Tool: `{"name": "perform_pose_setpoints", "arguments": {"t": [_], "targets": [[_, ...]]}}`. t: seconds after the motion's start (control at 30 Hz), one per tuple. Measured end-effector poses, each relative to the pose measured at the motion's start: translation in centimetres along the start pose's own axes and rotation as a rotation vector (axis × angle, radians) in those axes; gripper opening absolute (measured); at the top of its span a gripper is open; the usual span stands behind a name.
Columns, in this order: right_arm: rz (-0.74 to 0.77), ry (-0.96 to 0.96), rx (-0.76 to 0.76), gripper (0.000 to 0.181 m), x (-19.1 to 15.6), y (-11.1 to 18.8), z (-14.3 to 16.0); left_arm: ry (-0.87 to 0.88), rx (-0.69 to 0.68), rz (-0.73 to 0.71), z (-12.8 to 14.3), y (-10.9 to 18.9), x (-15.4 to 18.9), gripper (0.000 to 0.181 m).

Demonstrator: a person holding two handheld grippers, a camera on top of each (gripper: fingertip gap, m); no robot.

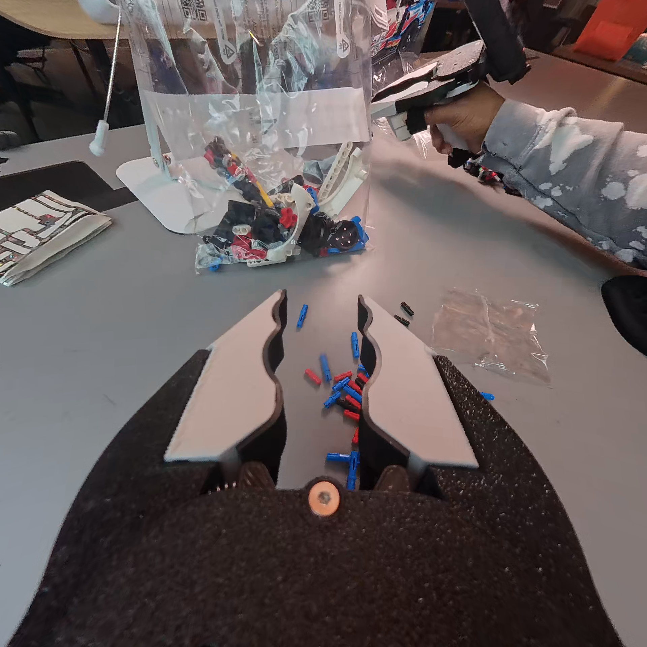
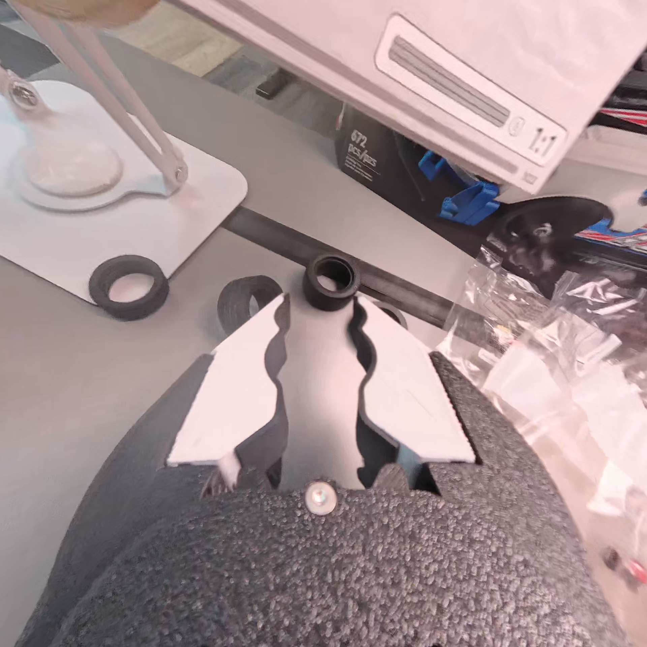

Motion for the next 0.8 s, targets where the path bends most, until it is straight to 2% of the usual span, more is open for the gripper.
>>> {"name": "perform_pose_setpoints", "arguments": {"t": [0.07, 0.13, 0.17, 0.27, 0.33, 0.47, 0.57, 0.63, 0.67, 0.7, 0.8], "targets": [[-0.106, -0.060, -0.012, 0.056, -1.3, -1.2, -0.3, -0.005, -0.002, 0.004, 0.3, 0.0, 0.0, 0.039], [-0.174, -0.093, -0.052, 0.059, -2.7, -2.3, 0.0, -0.009, -0.016, 0.008, 0.8, -0.2, 0.0, 0.039], [-0.190, -0.074, -0.082, 0.058, -3.3, -2.9, 0.5, -0.012, -0.022, 0.012, 0.9, -0.3, 0.1, 0.039], [-0.235, 0.047, -0.151, 0.021, -5.4, -4.0, 1.9, -0.016, -0.030, 0.022, 1.2, -0.5, 0.2, 0.039], [-0.225, 0.059, -0.156, 0.012, -5.8, -4.0, 1.7, -0.014, -0.031, 0.028, 1.3, -0.5, 0.3, 0.039], [-0.186, 0.033, -0.179, 0.008, -5.2, -3.9, 1.8, -0.008, -0.033, 0.032, 1.3, -0.6, 0.2, 0.038], [-0.044, -0.035, -0.200, 0.008, -2.6, -3.1, 1.7, -0.018, -0.032, 0.014, 1.3, -0.5, -0.2, 0.038], [0.016, -0.078, -0.262, 0.009, -1.1, -2.8, 2.9, -0.018, -0.034, -0.003, 1.2, -0.3, -0.6, 0.038], [0.026, -0.074, -0.287, 0.011, -0.7, -2.8, 3.5, -0.010, -0.034, -0.005, 1.1, -0.1, -0.7, 0.038], [0.026, -0.075, -0.248, 0.019, -0.6, -2.7, 3.2, -0.002, -0.031, -0.006, 1.0, 0.0, -0.9, 0.038], [0.067, -0.098, -0.140, 0.051, 0.0, -1.0, 2.0, 0.009, -0.034, -0.013, 1.0, 0.2, -1.2, 0.038]]}}
Point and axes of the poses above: each gripper's, where its closed fingertips meet, y back along the fingers, z out of its underside, x = y × z across the jaws, the point moved 2 cm from there along y, back along the fingers, and after that the axes turned 8 degrees about -z, right-handed, at the moved point
